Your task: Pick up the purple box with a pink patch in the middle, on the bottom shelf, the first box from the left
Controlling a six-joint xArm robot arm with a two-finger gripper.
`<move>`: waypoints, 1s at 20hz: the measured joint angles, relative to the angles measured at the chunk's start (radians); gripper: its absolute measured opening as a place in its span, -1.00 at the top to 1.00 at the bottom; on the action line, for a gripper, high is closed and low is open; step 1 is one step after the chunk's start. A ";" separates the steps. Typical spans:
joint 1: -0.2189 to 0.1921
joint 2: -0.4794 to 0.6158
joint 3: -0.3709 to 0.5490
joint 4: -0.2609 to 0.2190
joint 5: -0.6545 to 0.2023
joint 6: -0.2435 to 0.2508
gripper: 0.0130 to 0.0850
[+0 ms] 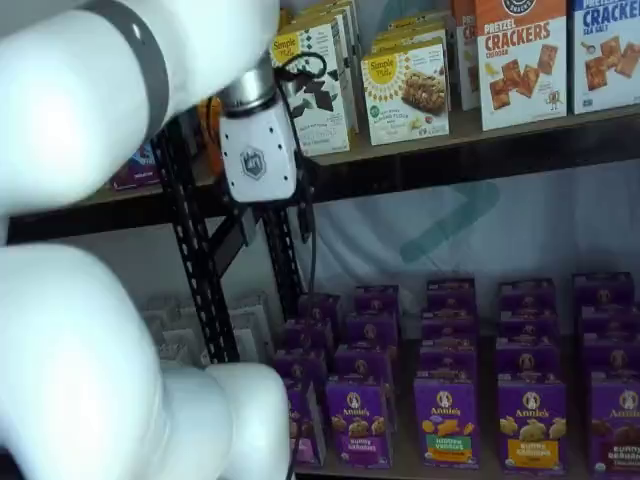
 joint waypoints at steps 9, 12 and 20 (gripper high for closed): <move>0.032 0.080 0.116 0.018 -0.199 0.022 -1.00; 0.047 0.104 0.147 0.022 -0.260 0.033 -1.00; 0.098 0.179 0.238 0.017 -0.421 0.077 -1.00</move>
